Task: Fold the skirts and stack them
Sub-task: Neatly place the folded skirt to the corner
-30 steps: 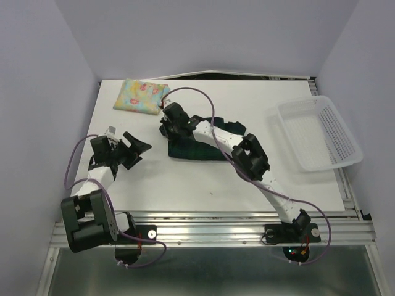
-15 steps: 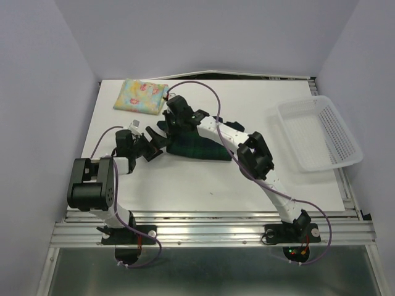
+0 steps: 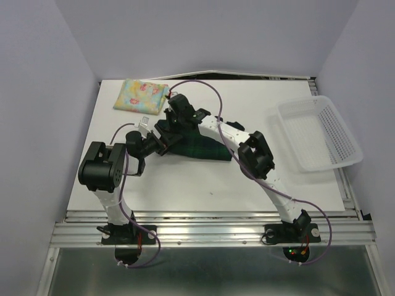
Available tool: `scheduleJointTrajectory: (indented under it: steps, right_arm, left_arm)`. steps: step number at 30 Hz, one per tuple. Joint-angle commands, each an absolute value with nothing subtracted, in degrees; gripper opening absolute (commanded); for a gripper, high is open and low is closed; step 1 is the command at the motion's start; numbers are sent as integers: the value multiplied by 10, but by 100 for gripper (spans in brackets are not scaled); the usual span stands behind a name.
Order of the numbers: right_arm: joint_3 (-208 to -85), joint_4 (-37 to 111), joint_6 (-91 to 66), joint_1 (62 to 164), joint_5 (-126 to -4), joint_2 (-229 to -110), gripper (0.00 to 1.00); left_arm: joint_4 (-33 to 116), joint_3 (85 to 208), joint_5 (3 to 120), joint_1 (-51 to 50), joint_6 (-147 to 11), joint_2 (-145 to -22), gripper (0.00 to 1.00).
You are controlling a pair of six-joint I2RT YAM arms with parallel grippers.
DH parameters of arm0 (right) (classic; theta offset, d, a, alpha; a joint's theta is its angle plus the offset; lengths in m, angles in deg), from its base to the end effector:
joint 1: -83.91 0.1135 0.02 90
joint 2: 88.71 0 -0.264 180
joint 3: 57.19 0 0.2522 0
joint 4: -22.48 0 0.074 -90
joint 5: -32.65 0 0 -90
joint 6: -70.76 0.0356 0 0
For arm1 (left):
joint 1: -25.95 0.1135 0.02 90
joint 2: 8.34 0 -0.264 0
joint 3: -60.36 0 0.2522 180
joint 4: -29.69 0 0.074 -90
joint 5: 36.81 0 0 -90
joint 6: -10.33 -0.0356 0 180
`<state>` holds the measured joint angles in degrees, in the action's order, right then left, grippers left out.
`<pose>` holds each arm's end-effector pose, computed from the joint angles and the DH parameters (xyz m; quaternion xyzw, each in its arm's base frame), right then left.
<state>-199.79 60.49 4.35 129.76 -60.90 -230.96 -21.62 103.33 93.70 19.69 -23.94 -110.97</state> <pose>0.3938 0.4088 0.2097 -0.1866 0.8775 0.2739 0.3465 0.3008 -0.0563 0.1388 -0.0915 0.7395 -0.5404 0.3908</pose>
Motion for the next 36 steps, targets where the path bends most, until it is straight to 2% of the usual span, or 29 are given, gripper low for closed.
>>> scheduleJointTrajectory:
  steps: [1, 9, 13, 20, 29, 36]
  right_arm:
    - [-2025, 575, 65, 1302, -622, -2272, 1]
    - [-2037, 571, 70, 1302, -617, -2271, 1]
    - [-2034, 570, 64, 1302, -607, -2269, 1]
    - [-2034, 571, 68, 1297, -604, -2262, 1]
    - [-2038, 569, 67, 1297, -595, -2254, 1]
    - [-2036, 569, 57, 1292, -586, -2247, 1]
  left_arm:
    - [-342, 1026, 914, 186, -206, -1107, 98]
    - [-294, 1036, 846, 152, -214, -1117, 83]
    - [-227, 1044, 811, 150, -240, -1110, 80]
    - [-159, 1065, 767, 145, -270, -1111, 89]
    - [-109, 1087, 738, 134, -291, -1123, 89]
    - [-23, 1091, 706, 135, -337, -1103, 95]
